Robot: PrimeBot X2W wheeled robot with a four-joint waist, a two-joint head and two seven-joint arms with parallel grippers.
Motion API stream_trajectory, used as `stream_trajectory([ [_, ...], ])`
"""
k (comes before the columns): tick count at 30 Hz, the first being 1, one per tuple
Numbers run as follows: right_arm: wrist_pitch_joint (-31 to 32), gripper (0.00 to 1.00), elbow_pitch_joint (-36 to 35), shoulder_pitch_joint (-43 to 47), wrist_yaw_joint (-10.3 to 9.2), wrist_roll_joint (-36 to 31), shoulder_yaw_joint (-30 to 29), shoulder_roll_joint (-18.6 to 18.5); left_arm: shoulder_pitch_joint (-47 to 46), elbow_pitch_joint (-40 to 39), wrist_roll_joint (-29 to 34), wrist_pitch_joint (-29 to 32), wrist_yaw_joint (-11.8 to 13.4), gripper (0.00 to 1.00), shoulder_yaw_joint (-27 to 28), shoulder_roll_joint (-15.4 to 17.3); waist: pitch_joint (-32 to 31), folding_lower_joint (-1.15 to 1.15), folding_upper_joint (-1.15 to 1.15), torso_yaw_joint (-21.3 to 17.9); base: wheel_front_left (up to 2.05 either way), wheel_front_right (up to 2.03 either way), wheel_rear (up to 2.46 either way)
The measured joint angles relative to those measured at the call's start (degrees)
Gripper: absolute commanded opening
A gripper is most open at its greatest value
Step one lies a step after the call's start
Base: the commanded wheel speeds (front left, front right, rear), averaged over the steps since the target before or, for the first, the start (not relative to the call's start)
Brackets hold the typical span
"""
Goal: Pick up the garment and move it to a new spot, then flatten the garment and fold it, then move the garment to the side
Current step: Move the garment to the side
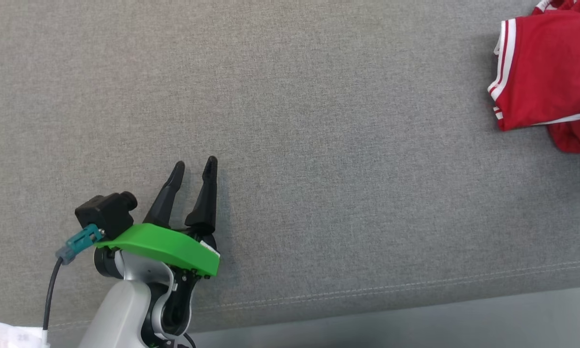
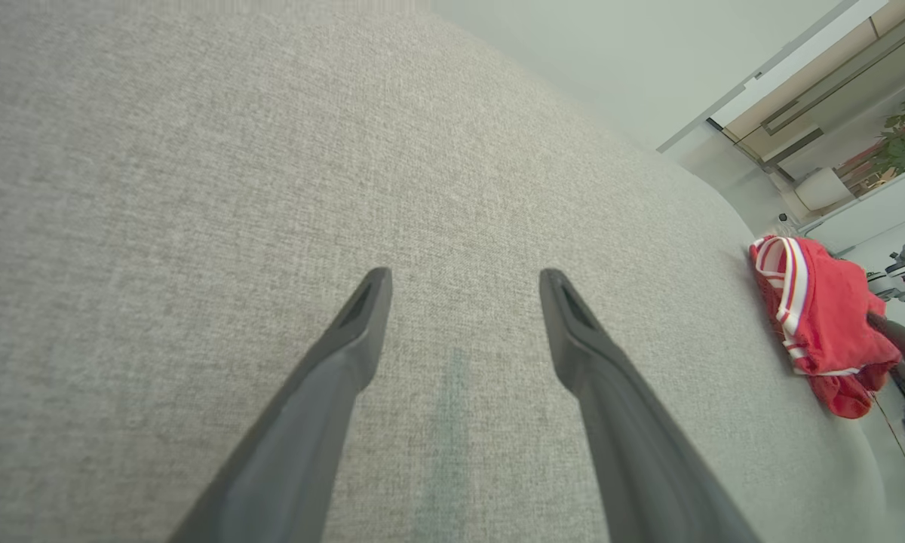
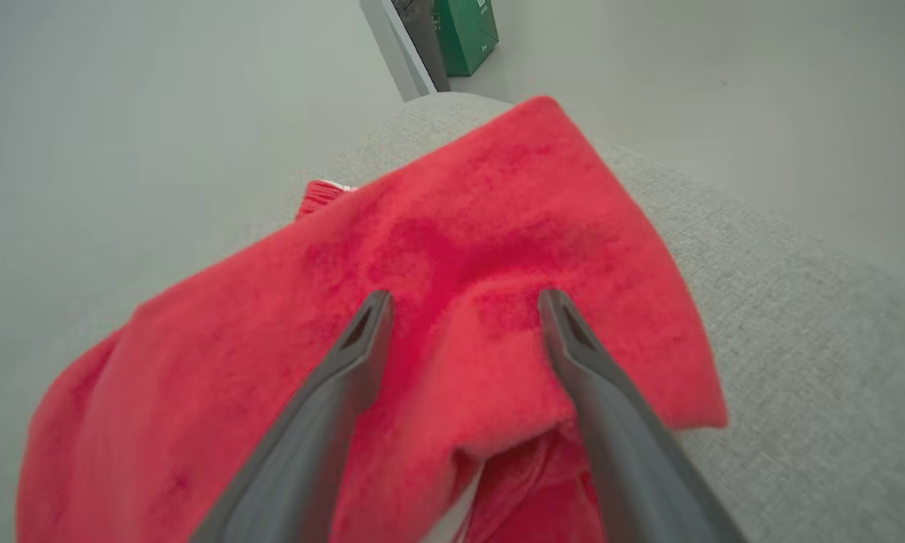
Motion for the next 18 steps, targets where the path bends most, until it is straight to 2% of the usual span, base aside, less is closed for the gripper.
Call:
stream_trajectory([
  [5, 0.0, 1.0, -5.5, 0.0, 1.31, -4.9, -0.8, -2.3, 0.0, 0.4, 0.0, -1.9, -0.7, 1.0, 0.9, 0.2, -1.7, 0.0, 0.0, -0.1, 0.0, 0.0, 0.0],
  [10, 0.0, 1.0, -12.7, 1.6, 1.31, -11.1, -2.3, -5.4, 0.9, 1.8, 2.3, -4.6, -0.7, 1.0, 2.8, 2.0, -4.4, 0.0, 0.0, -0.1, 0.0, 0.0, 0.0],
  [18, 0.0, 1.0, -21.7, 9.0, 1.21, -17.4, -2.7, -3.8, 4.9, 3.9, 5.0, -7.0, -0.4, 1.0, 4.3, 5.1, -10.0, 0.0, 0.0, 0.2, 0.0, 0.0, 0.0],
])
